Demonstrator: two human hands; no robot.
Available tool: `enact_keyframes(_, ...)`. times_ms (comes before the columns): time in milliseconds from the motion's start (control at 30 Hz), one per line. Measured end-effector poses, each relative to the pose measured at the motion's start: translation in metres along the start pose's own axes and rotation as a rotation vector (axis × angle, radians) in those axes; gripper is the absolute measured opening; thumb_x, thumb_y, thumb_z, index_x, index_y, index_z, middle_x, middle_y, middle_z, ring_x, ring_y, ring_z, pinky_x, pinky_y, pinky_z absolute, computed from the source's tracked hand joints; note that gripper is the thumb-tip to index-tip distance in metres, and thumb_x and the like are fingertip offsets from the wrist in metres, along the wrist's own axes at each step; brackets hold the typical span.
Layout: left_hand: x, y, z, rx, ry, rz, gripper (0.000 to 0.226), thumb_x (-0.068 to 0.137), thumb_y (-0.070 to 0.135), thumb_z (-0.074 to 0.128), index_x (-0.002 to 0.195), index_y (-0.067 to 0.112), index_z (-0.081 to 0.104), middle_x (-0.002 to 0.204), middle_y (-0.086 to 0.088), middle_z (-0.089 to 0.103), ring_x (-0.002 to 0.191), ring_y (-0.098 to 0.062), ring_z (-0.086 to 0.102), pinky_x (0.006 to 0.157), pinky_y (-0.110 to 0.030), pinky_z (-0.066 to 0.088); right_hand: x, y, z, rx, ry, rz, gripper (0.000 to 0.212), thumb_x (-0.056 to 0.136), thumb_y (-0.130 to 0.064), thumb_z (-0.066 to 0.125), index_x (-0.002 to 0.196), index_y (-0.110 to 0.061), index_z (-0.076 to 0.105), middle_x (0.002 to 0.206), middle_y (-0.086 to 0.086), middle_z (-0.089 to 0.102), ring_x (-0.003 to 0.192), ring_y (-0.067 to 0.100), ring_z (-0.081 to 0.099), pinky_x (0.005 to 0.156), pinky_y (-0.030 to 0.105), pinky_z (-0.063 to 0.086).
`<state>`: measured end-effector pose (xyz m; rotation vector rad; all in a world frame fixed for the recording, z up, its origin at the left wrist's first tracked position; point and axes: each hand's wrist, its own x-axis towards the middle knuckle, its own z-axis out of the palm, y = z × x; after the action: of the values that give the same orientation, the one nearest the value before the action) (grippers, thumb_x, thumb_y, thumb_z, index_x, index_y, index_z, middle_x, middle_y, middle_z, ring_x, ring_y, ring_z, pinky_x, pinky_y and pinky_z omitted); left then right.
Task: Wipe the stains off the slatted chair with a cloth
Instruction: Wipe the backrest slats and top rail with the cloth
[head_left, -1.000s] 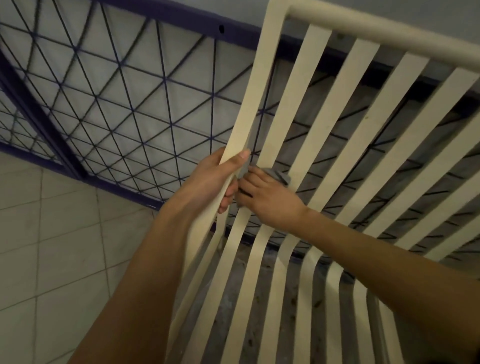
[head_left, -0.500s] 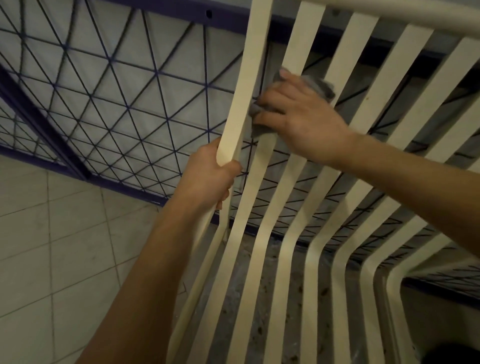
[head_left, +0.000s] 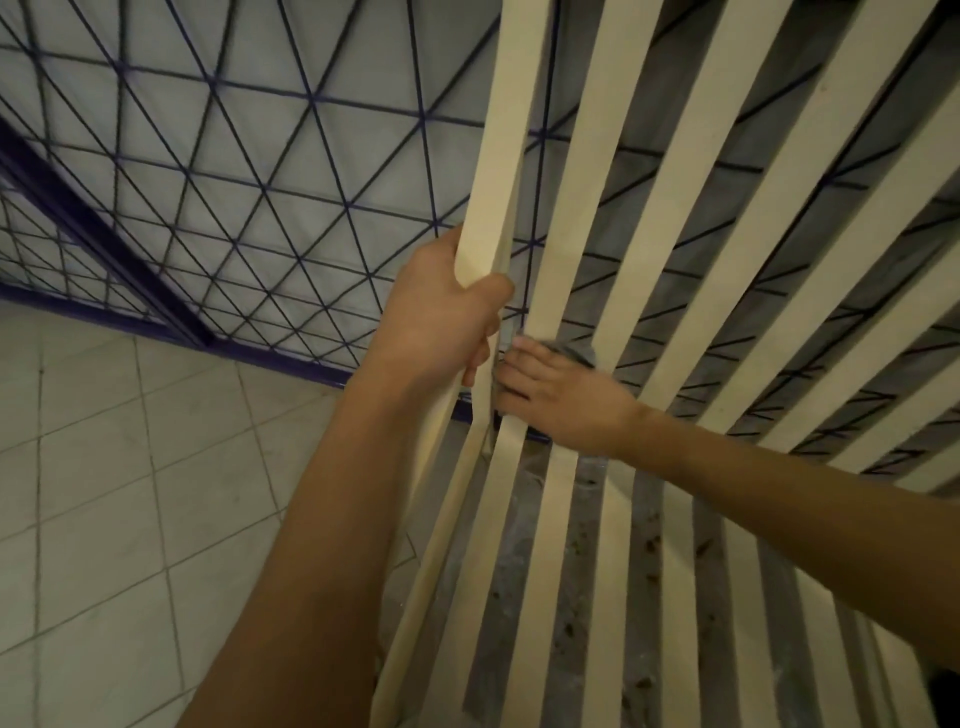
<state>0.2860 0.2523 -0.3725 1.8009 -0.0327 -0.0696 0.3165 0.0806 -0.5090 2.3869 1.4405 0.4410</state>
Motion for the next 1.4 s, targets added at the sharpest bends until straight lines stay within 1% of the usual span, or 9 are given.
enact_keyframes(267,0.000,-0.001,-0.002,-0.084,-0.050,-0.045,0.034,0.084,-0.003,0.050,0.114,0.012,0.052,0.053,-0.002,0.043,0.038,-0.018,0.037,0.040,-0.028,0.036,-0.002,-0.017,0.012,0.012,-0.121,-0.098,0.033,0.093,-0.013,0.041,0.112,-0.017,0.067,0.122,0.007,0.064,0.121,0.027,0.056,0.121,0.039,0.007)
enact_keyframes(333,0.000,0.000,-0.002,-0.083,-0.054,-0.051,0.036,0.083,-0.003,0.050,0.115,0.013,0.051,0.053,-0.002,0.043,0.038,-0.018,0.037,0.040,-0.028,0.036,-0.002,0.003,-0.001,0.036,-0.109,-0.169,0.027,0.088,-0.010,0.050,0.106,-0.017,0.069,0.121,0.008,0.064,0.120,0.027,0.056,0.119,0.039,0.016)
enact_keyframes(433,-0.001,0.001,-0.001,-0.083,-0.057,-0.043,0.031,0.084,-0.005,0.049,0.110,0.012,0.051,0.054,-0.003,0.044,0.037,-0.018,0.036,0.039,-0.027,0.036,-0.002,0.042,-0.027,0.021,-0.052,-0.220,0.030,0.089,-0.010,0.043,0.104,-0.015,0.069,0.121,0.011,0.064,0.120,0.029,0.056,0.118,0.041,0.026)
enact_keyframes(733,-0.005,-0.003,-0.001,-0.086,-0.037,-0.032,0.049,0.084,-0.003,0.053,0.129,0.017,0.048,0.060,-0.005,0.048,0.040,-0.017,0.041,0.039,-0.028,0.039,0.012,0.171,-0.164,-0.120,0.026,-0.243,0.040,0.093,-0.002,0.052,0.129,-0.018,0.059,0.137,0.013,0.053,0.137,0.032,0.040,0.121,0.045,0.014)
enact_keyframes(1000,-0.006,0.002,0.002,0.008,0.047,-0.048,0.048,0.088,0.005,0.058,0.131,0.024,0.048,0.069,-0.009,0.058,0.045,-0.015,0.052,0.043,-0.029,0.048,0.020,0.194,-0.221,-0.023,0.070,0.051,0.041,0.091,-0.005,0.045,0.126,-0.013,0.063,0.138,0.014,0.054,0.136,0.034,0.043,0.118,0.047,0.022)
enact_keyframes(1100,-0.009,0.006,0.002,0.269,0.221,0.074,0.046,0.089,0.019,0.066,0.133,0.025,0.052,0.101,0.002,0.062,0.078,-0.011,0.063,0.069,-0.034,0.058,0.011,0.151,-0.219,0.348,0.216,0.294,0.038,0.091,-0.003,0.057,0.127,-0.015,0.062,0.128,0.008,0.061,0.122,0.026,0.054,0.105,0.043,0.043)
enact_keyframes(1167,-0.020,0.010,0.002,0.383,0.344,0.261,0.041,0.091,0.029,0.064,0.131,0.024,0.054,0.118,0.009,0.049,0.104,-0.006,0.053,0.089,-0.030,0.051,0.001,0.117,-0.218,0.592,0.335,0.427,0.032,0.094,-0.009,0.057,0.125,-0.014,0.061,0.120,0.003,0.063,0.111,0.016,0.058,0.095,0.030,0.048)
enact_keyframes(1267,-0.053,0.031,0.023,0.152,0.427,0.368,0.031,0.096,0.039,0.051,0.124,0.028,0.057,0.121,0.011,0.051,0.113,-0.003,0.051,0.090,-0.023,0.045,-0.015,0.072,-0.222,0.838,0.464,0.623,0.018,0.091,-0.014,0.063,0.109,-0.017,0.059,0.106,-0.002,0.061,0.096,0.007,0.055,0.081,0.013,0.041)
enact_keyframes(1400,-0.071,0.067,0.066,-0.686,0.056,-0.143,0.037,0.093,0.041,0.052,0.125,0.024,0.059,0.118,-0.003,0.068,0.106,-0.018,0.067,0.075,-0.037,0.059,-0.027,0.047,-0.229,1.069,0.418,0.763,0.009,0.092,-0.017,0.063,0.101,-0.015,0.064,0.101,-0.005,0.065,0.092,0.006,0.059,0.082,0.020,0.047)
